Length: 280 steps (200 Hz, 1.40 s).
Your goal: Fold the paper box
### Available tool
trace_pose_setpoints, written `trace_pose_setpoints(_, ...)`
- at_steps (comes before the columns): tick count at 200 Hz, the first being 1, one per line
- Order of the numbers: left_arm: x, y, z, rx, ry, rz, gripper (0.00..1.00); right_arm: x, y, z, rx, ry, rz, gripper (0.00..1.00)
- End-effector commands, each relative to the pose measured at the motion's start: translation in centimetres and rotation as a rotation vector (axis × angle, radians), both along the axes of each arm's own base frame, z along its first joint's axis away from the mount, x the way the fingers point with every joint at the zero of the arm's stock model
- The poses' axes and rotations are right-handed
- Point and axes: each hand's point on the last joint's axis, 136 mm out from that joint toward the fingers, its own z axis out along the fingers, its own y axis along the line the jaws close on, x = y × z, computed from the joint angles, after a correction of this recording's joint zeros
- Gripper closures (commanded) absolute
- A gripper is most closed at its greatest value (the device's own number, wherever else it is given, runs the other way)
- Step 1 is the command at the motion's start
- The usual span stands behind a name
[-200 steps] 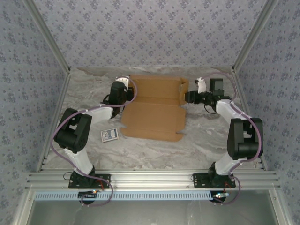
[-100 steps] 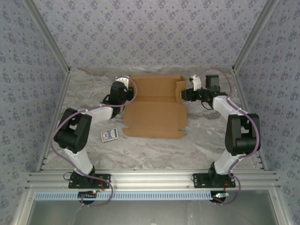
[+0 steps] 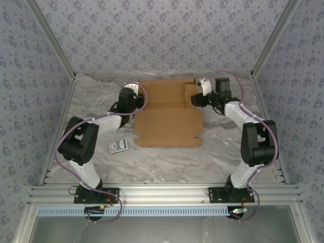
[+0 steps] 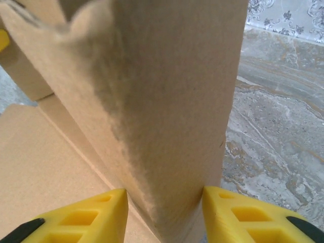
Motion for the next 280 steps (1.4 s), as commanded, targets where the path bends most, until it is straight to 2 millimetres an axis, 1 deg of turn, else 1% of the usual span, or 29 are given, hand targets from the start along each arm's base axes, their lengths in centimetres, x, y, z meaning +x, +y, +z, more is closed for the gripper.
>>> trace_pose_setpoints(1, -0.3, -1.4, 3.1, -0.048, -0.056, -0.060, 1.00, 2.2, 0.5, 2.3, -0.053, -0.108, -0.040, 0.60)
trace_pose_setpoints(33, -0.3, -1.4, 3.2, -0.051, -0.057, -0.062, 1.00, 3.6, -0.4, 1.9, -0.113, -0.122, -0.194, 0.67)
trace_pose_setpoints(56, -0.3, -1.4, 3.1, -0.050, -0.054, -0.063, 1.00, 4.1, -1.0, 1.6, -0.142, -0.118, -0.302, 0.71)
trace_pose_setpoints(67, -0.3, -1.5, 3.1, -0.051, -0.054, -0.065, 1.00, 4.1, -0.8, 1.4, -0.151, -0.115, -0.338, 0.72)
trace_pose_setpoints(79, -0.3, -1.5, 3.0, -0.050, -0.053, -0.066, 1.00, 4.3, -1.1, 1.2, -0.168, -0.111, -0.408, 0.74)
trace_pose_setpoints(104, -0.4, -1.5, 3.0, -0.051, -0.053, -0.067, 1.00, 4.6, -2.5, 0.8, -0.177, -0.075, -0.569, 0.78)
trace_pose_setpoints(134, -0.4, -1.6, 3.0, -0.052, -0.051, -0.067, 1.00, 4.7, -2.9, 0.6, -0.172, -0.054, -0.689, 0.80)
trace_pose_setpoints(175, -0.5, -1.6, 2.9, -0.055, -0.050, -0.066, 1.00, 4.4, -3.7, 0.0, -0.165, -0.022, -0.848, 0.84)
trace_pose_setpoints(193, -0.4, -1.5, 2.9, -0.056, -0.048, -0.060, 1.00, 3.9, -3.6, -0.1, -0.174, -0.024, -0.894, 0.84)
trace_pose_setpoints(246, 0.0, -0.1, 2.3, -0.032, -0.020, 0.052, 1.00, 2.4, -4.3, -0.5, -0.231, -0.022, -1.031, 0.85)
trace_pose_setpoints(280, -0.2, 0.6, 2.0, 0.001, -0.007, 0.102, 1.00, 1.6, -5.2, -0.4, -0.315, -0.049, -1.098, 0.85)
